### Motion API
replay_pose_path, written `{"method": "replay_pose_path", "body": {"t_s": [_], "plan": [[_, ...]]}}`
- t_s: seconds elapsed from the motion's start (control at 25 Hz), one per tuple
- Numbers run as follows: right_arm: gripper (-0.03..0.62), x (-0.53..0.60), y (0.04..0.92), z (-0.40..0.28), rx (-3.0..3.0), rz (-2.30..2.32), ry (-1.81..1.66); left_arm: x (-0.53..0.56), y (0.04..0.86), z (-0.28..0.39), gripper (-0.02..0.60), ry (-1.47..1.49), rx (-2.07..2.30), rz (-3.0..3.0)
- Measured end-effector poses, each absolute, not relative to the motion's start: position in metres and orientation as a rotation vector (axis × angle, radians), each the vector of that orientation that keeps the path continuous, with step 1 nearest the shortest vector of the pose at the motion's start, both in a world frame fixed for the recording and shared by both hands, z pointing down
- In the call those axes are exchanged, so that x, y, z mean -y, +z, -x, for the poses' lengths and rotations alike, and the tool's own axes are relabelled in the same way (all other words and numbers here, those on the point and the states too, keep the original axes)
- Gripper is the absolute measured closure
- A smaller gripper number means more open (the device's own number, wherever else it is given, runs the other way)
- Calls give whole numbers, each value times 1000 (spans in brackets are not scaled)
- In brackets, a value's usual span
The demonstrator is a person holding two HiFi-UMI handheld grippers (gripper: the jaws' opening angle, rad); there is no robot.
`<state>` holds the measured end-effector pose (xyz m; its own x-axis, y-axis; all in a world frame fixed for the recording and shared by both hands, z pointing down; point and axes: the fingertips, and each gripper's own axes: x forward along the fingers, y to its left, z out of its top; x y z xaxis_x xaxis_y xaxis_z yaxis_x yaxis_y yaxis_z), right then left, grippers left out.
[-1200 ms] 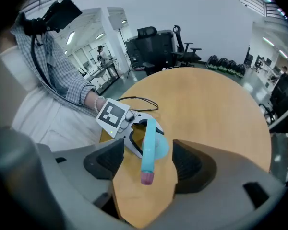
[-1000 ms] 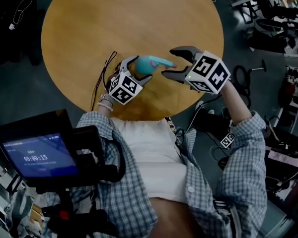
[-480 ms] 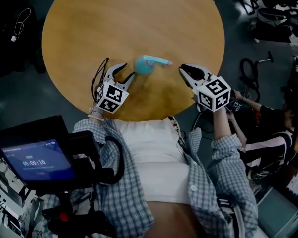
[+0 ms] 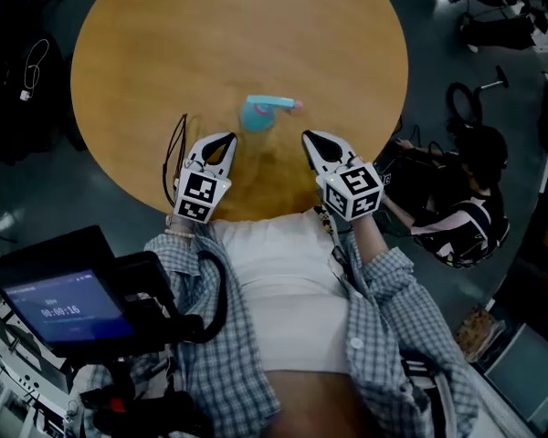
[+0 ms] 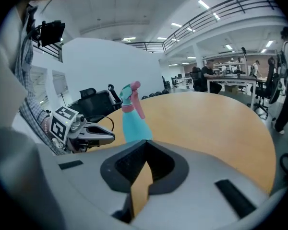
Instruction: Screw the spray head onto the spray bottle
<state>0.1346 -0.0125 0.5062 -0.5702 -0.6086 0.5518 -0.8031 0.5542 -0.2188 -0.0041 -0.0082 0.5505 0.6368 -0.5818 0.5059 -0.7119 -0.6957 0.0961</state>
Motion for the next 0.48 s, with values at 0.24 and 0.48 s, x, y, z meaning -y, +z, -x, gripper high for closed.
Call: {"method": "replay_pose_path", "body": {"t_s": [0.24,0.48], "plan": [[600,5,519,-133,2332,-1142,620,5,555,6,577,615,1051,-2539],[600,9,516,-134,2329,-1175,608,5,555,6,577,607,1053,-2534]]}}
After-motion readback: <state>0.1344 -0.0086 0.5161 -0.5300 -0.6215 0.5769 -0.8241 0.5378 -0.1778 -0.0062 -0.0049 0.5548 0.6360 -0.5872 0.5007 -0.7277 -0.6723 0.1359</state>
